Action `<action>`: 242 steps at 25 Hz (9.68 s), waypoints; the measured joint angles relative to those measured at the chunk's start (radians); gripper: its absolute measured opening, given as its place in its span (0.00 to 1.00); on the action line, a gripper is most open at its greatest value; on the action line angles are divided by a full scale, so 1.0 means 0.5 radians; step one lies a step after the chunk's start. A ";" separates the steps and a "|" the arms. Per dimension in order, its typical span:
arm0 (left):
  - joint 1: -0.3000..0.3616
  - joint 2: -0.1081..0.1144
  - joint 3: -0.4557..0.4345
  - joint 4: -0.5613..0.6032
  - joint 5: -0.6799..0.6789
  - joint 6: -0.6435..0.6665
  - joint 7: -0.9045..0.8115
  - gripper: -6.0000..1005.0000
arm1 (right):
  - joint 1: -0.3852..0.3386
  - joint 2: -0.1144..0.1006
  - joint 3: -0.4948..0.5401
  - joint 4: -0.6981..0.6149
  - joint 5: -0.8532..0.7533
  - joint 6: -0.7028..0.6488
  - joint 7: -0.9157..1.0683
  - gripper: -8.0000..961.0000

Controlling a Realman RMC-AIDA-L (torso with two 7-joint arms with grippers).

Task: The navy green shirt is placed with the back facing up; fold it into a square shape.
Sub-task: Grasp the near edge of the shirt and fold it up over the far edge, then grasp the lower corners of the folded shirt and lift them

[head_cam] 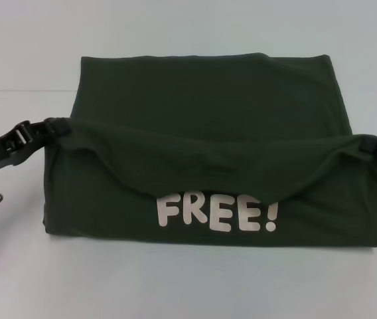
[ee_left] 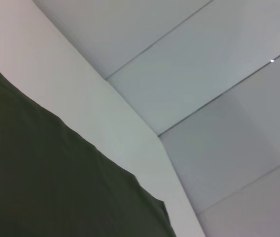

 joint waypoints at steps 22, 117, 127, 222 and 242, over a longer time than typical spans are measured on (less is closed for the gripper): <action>-0.149 -0.105 0.026 -0.073 -0.053 -0.534 0.195 0.03 | 0.085 0.083 -0.172 0.030 0.012 0.591 -0.061 0.17; 0.044 0.117 0.684 -0.146 0.170 -0.570 -0.046 0.83 | -0.198 0.191 -0.406 0.079 0.133 -0.184 -1.288 0.93; 0.032 0.130 0.834 -0.147 0.171 -0.529 -0.092 0.83 | -0.188 0.190 -0.409 0.078 0.136 -0.186 -1.282 0.92; -0.016 0.155 0.868 -0.100 0.254 -0.450 -0.151 0.04 | 0.385 0.057 -0.860 -0.427 -0.999 0.093 0.780 0.27; 0.005 0.270 0.869 -0.084 0.526 0.373 -0.340 0.04 | 0.167 -0.051 -0.761 -0.422 -0.981 -0.673 0.238 0.06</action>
